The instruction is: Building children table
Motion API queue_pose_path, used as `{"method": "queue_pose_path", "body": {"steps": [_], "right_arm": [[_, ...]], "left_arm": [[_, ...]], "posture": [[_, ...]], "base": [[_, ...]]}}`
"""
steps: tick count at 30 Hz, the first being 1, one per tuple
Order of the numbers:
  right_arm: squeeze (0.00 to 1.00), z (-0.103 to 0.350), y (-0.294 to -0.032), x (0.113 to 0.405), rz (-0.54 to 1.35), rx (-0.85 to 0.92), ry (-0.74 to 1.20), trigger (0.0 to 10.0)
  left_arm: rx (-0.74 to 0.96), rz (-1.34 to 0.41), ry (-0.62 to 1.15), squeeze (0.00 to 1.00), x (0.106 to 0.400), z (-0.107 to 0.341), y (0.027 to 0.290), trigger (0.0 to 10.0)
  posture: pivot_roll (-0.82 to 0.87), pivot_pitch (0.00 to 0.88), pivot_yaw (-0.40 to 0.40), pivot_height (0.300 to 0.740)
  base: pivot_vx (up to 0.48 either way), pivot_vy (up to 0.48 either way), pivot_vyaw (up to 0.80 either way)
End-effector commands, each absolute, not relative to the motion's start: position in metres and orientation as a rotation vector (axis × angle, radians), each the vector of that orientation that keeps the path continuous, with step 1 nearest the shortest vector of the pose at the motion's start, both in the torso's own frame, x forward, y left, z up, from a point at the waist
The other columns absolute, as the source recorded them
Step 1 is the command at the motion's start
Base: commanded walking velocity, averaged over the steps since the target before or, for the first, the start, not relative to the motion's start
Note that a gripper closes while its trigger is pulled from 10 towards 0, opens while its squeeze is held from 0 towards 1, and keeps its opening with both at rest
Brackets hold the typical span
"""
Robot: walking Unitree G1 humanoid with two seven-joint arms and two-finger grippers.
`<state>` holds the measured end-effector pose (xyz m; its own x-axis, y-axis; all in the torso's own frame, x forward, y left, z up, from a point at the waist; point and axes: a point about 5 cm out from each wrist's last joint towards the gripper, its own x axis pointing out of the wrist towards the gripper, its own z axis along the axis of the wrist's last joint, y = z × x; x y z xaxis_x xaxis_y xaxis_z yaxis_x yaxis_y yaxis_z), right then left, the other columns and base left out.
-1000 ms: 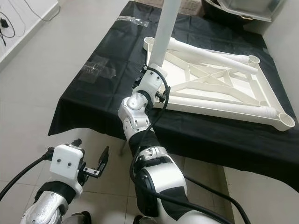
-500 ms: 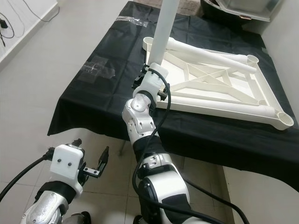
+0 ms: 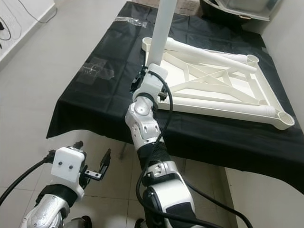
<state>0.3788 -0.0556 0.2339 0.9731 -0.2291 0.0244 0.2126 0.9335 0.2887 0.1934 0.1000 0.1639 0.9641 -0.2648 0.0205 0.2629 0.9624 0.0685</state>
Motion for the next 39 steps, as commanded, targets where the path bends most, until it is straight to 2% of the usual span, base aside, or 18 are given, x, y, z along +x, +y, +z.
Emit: {"method": "queue_pose_path", "body": {"steps": [1,22,39], "right_arm": [[0.0,0.202,-0.025,0.362,-0.153,0.358,0.078,10.0],[0.0,0.191,-0.024,0.344,-0.016,0.328,0.109,10.0],[0.0,0.182,-0.028,0.33,0.02,0.301,0.148,10.0]], "left_arm": [[0.067,-0.276,-0.009,0.0,0.192,0.159,0.099,10.0],[0.064,-0.269,-0.002,0.0,0.194,0.155,0.101,10.0],[0.063,-0.27,-0.003,0.0,0.194,0.155,0.102,10.0]], "posture": [[0.11,0.204,-0.117,0.74],[0.11,0.202,-0.115,0.74],[0.11,0.2,-0.112,0.74]], "base": [[0.0,0.0,0.0],[0.0,0.0,0.0],[0.0,0.0,0.0]]}}
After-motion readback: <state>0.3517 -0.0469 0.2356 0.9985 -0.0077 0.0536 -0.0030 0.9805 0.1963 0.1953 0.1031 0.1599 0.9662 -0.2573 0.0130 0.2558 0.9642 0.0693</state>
